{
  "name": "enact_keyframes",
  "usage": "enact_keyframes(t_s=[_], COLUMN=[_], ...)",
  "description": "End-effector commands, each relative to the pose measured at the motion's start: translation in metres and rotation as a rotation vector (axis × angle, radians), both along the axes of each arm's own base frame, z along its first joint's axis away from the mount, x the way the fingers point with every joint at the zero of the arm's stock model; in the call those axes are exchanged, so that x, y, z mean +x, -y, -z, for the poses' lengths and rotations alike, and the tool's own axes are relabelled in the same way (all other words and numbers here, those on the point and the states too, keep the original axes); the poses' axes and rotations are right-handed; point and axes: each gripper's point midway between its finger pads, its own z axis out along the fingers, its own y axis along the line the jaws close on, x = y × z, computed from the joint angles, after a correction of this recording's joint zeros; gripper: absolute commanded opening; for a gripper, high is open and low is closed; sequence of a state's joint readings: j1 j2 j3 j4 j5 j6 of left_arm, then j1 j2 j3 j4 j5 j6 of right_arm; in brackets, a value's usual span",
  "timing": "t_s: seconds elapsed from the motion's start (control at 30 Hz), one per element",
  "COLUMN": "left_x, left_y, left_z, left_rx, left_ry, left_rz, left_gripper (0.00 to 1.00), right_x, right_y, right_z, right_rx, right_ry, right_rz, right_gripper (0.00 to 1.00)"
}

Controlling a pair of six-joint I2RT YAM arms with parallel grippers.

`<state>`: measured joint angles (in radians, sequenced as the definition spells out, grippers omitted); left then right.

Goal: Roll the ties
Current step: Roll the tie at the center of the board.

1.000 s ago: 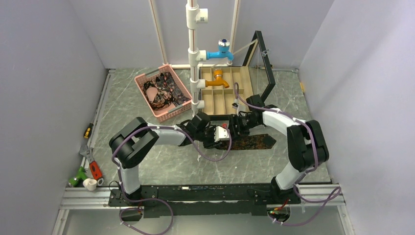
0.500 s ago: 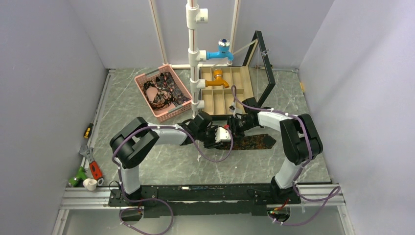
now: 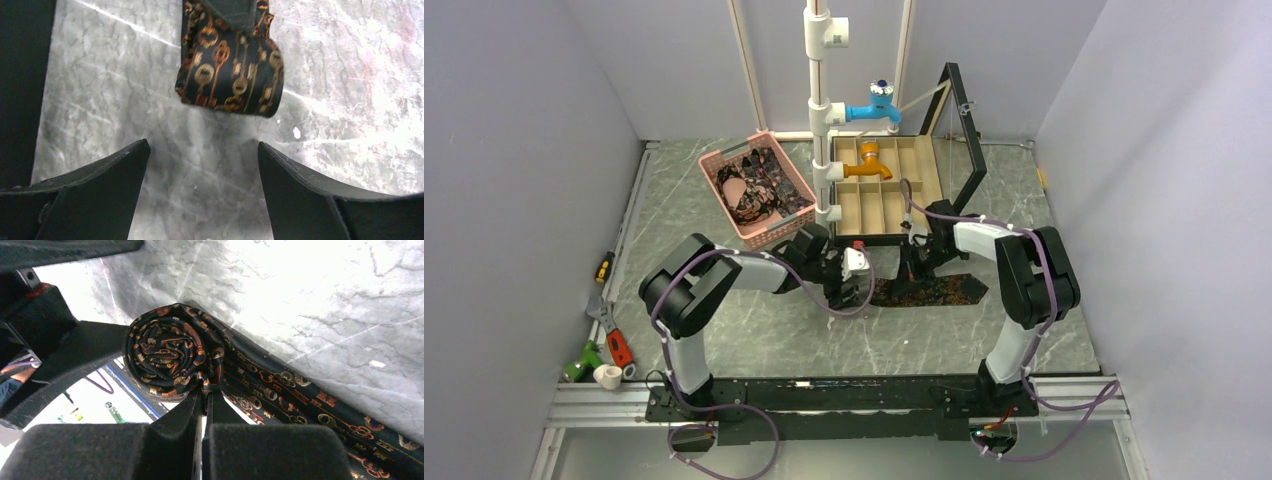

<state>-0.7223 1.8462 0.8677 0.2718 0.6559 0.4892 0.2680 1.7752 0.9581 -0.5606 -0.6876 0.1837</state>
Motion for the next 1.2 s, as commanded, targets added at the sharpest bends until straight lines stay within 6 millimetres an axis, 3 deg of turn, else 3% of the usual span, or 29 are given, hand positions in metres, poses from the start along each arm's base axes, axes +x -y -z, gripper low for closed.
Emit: enact_keyframes(t_s=[0.0, 0.23, 0.63, 0.77, 0.93, 1.03, 1.17], left_x=[-0.004, -0.003, -0.007, -0.008, -0.021, -0.026, -0.035], left_y=[0.007, 0.025, 0.085, 0.088, 0.059, 0.042, 0.025], left_z=[-0.030, -0.034, -0.043, -0.030, -0.001, 0.016, 0.024], left_rx=[-0.152, -0.266, -0.388, -0.338, -0.226, -0.149, -0.094], left_ry=[0.022, 0.049, 0.078, 0.022, -0.038, -0.057, -0.062], left_rz=[0.047, 0.075, 0.113, 0.096, 0.080, 0.055, 0.066], left_gripper=[0.86, 0.92, 0.93, 0.77, 0.52, 0.38, 0.26], right_x=[0.011, 0.021, 0.018, 0.012, 0.009, 0.010, 0.011], right_y=[0.041, 0.052, 0.048, 0.038, 0.020, 0.010, 0.007], right_z=[0.039, 0.051, 0.056, 0.047, 0.026, 0.011, -0.007], right_rx=[-0.281, -0.382, -0.382, -0.312, -0.183, -0.116, -0.067], right_ry=[0.038, 0.027, 0.000, 0.007, 0.043, 0.069, 0.092], right_rz=[-0.014, -0.021, -0.065, -0.069, -0.074, -0.071, -0.063], right_gripper=[0.00, 0.00, 0.00, 0.00, 0.00, 0.09, 0.21])
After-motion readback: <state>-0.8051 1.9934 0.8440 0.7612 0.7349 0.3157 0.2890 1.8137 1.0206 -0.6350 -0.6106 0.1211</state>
